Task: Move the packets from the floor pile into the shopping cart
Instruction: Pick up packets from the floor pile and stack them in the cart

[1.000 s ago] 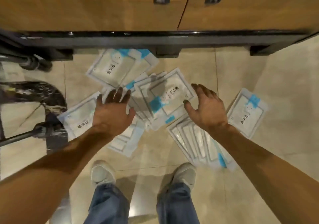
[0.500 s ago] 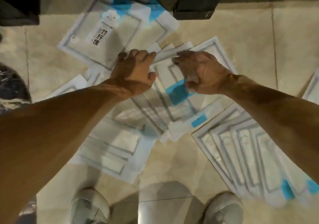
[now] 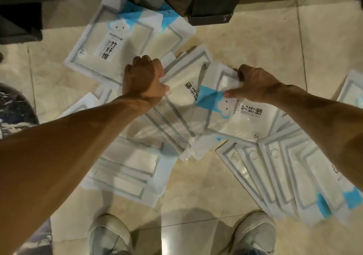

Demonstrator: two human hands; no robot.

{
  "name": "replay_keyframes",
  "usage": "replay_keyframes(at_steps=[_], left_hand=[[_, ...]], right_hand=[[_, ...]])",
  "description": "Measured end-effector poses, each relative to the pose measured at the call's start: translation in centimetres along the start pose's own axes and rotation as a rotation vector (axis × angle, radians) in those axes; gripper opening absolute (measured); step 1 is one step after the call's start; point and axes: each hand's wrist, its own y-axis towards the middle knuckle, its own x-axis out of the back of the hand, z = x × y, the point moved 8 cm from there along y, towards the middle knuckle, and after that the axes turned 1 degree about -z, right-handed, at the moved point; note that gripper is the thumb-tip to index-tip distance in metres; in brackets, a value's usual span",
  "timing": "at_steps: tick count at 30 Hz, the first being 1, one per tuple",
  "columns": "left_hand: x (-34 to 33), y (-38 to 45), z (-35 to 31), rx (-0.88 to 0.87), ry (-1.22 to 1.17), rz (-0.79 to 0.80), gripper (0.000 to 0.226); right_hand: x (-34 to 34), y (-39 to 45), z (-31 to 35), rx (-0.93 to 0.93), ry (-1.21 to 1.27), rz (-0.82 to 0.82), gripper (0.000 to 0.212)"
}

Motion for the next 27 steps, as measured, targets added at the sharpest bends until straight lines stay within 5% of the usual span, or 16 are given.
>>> replay_keyframes(at_steps=[5, 9, 13, 18, 23, 27], left_hand=[[-0.9, -4.3, 3.8, 0.276, -0.188, 0.050, 0.028], [-2.6, -9.7, 5.7, 0.517, -0.181, 0.297, 0.106], [-0.2, -9.5, 2.5, 0.050, 0.423, 0.182, 0.129], [-2.2, -3.1, -0.5, -0.170, 0.479, 0.566, 0.116], [-3.6, -0.3, -6.0, -0.483, 0.714, 0.447, 0.107], [-4.5, 0.1, -8.2, -0.513, 0.825, 0.428, 0.092]], right_hand=[[-0.9, -2.4, -3.2, -0.136, 0.260, 0.059, 0.053], [-2.2, -5.5, -4.4, -0.204, 0.687, -0.018, 0.040], [-5.9, -8.1, -4.5, -0.255, 0.856, 0.037, 0.024], [-8.5, -9.0, -4.9, -0.267, 0.954, 0.025, 0.016], [-10.5, -8.6, -5.0, -0.273, 1.004, 0.033, 0.024], [-10.7, -8.8, -5.1, -0.351, 1.005, 0.012, 0.021]])
